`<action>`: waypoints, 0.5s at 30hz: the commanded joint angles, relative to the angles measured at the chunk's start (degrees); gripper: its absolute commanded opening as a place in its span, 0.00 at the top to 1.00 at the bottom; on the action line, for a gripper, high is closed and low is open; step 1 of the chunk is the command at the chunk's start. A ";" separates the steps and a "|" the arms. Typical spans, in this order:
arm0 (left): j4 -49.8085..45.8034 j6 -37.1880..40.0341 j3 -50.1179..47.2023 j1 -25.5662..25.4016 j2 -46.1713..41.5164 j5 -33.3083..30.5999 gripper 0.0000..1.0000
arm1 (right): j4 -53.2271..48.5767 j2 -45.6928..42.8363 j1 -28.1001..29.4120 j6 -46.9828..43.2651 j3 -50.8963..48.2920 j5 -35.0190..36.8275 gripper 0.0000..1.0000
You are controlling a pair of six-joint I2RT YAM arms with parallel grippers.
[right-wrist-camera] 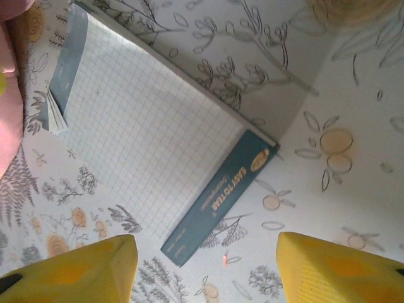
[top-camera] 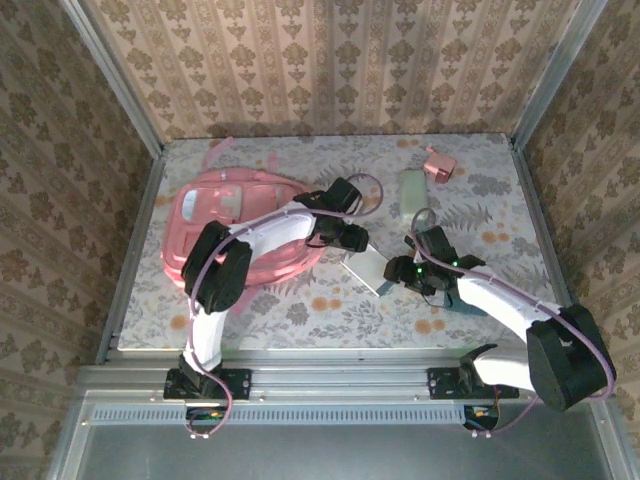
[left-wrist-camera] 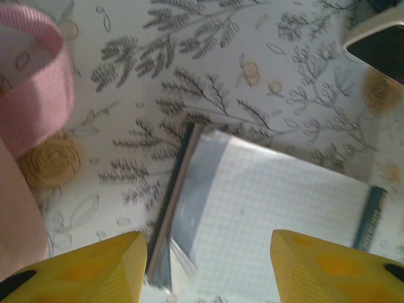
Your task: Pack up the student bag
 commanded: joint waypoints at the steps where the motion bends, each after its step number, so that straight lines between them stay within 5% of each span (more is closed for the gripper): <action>1: -4.45 3.15 3.54 0.01 2.79 -3.83 0.43 | 4.33 -1.04 -0.23 6.44 -2.75 -4.55 0.38; 15: -3.61 1.07 3.30 -2.85 7.03 1.37 0.42 | 13.74 3.19 -4.10 11.15 -6.54 -9.36 0.39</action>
